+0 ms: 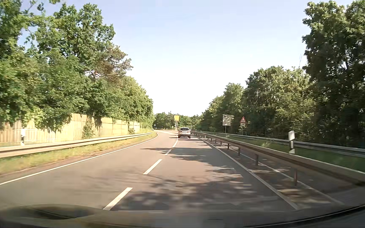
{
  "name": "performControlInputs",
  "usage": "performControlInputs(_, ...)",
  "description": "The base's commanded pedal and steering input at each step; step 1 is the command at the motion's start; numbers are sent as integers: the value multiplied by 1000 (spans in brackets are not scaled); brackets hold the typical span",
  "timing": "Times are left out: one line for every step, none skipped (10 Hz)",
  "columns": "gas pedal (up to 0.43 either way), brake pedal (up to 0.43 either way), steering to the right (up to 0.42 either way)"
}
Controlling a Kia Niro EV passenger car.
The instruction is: Follow the waypoints while adhering to traffic rules and regulations
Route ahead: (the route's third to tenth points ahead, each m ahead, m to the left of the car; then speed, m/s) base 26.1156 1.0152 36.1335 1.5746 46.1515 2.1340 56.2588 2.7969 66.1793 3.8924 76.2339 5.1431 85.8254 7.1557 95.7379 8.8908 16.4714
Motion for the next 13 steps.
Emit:
performControlInputs(118, 30, -9)
performControlInputs(118, 30, -9)
performControlInputs(118, 30, -9)
performControlInputs(118, 30, -9)
performControlInputs(118, 30, -8)
performControlInputs(118, 30, -7)
performControlInputs(118, 30, -6)
performControlInputs(118, 30, -5)
performControlInputs(118, 30, -5)
performControlInputs(118, 30, -5)
performControlInputs(118, 30, -5)
performControlInputs(118, 30, -5)
performControlInputs(118, 30, -5)
